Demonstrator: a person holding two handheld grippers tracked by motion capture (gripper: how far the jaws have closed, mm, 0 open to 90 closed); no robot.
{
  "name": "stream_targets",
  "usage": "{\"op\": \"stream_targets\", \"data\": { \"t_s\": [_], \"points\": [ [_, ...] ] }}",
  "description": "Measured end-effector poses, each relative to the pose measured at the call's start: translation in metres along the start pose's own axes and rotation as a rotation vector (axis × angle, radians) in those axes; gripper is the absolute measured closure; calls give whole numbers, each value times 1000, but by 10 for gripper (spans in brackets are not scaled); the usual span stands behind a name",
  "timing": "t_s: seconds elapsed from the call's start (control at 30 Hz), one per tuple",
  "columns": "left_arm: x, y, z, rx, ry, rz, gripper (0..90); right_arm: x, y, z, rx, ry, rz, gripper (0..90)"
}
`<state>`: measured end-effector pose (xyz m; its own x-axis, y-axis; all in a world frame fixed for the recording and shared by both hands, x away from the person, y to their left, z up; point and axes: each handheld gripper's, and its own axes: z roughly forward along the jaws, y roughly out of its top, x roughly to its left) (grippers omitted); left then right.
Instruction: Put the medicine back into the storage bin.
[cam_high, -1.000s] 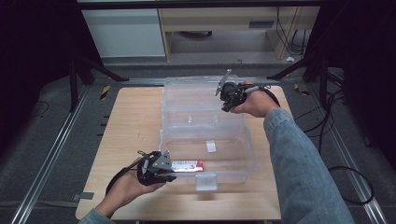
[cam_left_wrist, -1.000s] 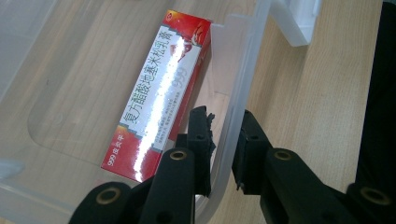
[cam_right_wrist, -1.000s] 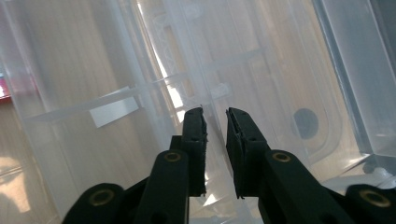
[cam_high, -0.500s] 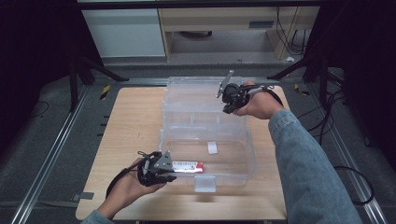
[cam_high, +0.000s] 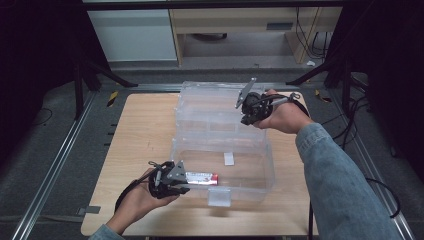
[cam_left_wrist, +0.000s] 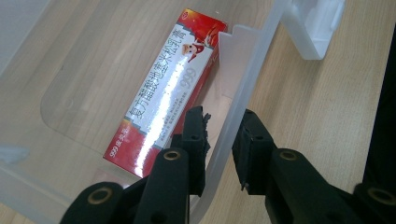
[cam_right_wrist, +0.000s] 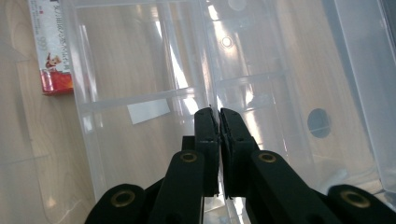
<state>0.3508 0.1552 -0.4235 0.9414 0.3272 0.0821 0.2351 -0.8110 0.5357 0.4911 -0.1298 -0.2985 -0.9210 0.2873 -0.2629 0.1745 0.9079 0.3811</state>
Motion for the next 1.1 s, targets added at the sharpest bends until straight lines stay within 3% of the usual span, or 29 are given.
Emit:
{"op": "stream_targets", "data": {
  "t_s": [0.23, 0.63, 1.1],
  "points": [
    [1, 3, 1, 10, 13, 3, 732, 5, -5, -4, -9, -8, 3, 875],
    [11, 12, 8, 10, 34, -9, 737, -14, 2, 4, -16, -33, 14, 863],
    [11, 12, 8, 17, 42, -5, 722, 11, -3, -14, -32, -36, -17, 883]
  ]
}}
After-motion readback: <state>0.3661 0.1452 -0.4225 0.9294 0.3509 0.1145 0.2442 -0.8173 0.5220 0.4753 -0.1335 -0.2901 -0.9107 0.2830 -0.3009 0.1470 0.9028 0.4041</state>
